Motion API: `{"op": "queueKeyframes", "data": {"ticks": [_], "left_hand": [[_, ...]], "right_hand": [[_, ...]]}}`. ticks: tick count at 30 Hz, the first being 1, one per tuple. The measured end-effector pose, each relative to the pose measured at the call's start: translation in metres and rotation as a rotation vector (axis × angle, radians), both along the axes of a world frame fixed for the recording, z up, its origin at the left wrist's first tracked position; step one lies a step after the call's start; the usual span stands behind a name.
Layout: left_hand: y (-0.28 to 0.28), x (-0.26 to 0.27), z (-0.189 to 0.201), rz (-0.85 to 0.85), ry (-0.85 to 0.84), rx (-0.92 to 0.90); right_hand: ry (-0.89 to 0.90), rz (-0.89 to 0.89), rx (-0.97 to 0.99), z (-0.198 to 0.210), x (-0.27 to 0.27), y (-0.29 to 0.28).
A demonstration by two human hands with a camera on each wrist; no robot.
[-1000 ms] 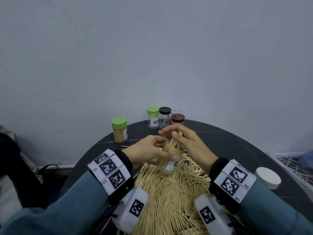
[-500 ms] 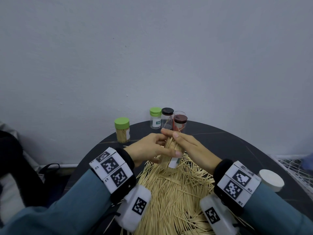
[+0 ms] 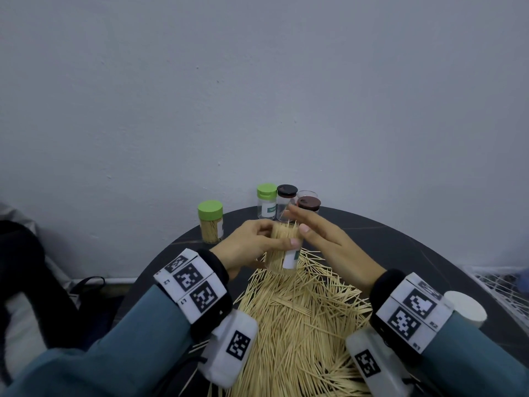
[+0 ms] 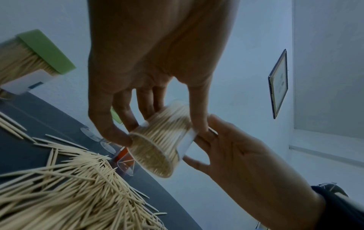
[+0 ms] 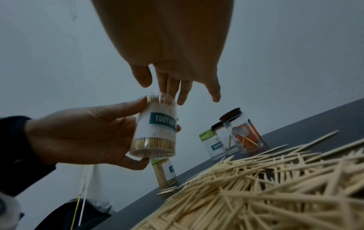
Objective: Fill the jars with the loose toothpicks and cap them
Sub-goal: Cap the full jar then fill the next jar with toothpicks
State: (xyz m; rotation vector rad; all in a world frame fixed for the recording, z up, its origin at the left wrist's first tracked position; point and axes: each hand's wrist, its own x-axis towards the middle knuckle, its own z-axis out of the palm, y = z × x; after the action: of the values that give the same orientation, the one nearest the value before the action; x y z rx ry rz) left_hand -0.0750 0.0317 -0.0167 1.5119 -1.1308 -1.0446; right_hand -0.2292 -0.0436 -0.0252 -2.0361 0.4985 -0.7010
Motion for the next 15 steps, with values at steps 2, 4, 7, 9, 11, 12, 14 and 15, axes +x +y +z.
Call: {"op": "queueKeyframes", "data": {"ticks": [2,4,7,9,11,12,14,15], "left_hand": [[0.0002,0.0002,-0.0005,0.008,0.003,0.002],[0.0007,0.0005,-0.0006,0.018,0.005,0.007],[0.0014,0.0003,-0.0002,0.020,-0.002,0.016],[0.0012,0.0000,0.0007,0.020,-0.010,0.018],[0.0009,0.0004,0.0015,0.026,-0.018,0.019],[0.0011,0.0007,0.0019,0.030,-0.017,0.017],[0.0015,0.0018,0.0032,0.036,-0.011,0.011],[0.0016,0.0029,0.0039,0.040,-0.009,0.006]], "right_hand": [[0.012,0.019,-0.024,0.0017,-0.0008,-0.0004],[0.066,0.026,-0.070,0.0025,-0.0024,-0.0005],[0.090,0.018,-0.096,0.0033,-0.0040,0.0001],[0.064,0.026,-0.075,0.0034,-0.0037,-0.0010],[-0.022,0.045,0.019,0.0044,-0.0028,-0.0022],[-0.081,0.054,0.089,0.0059,-0.0024,-0.0022],[-0.143,0.045,0.171,0.0097,-0.0019,-0.0029],[-0.132,0.025,0.165,0.0107,-0.0015,-0.0048]]}}
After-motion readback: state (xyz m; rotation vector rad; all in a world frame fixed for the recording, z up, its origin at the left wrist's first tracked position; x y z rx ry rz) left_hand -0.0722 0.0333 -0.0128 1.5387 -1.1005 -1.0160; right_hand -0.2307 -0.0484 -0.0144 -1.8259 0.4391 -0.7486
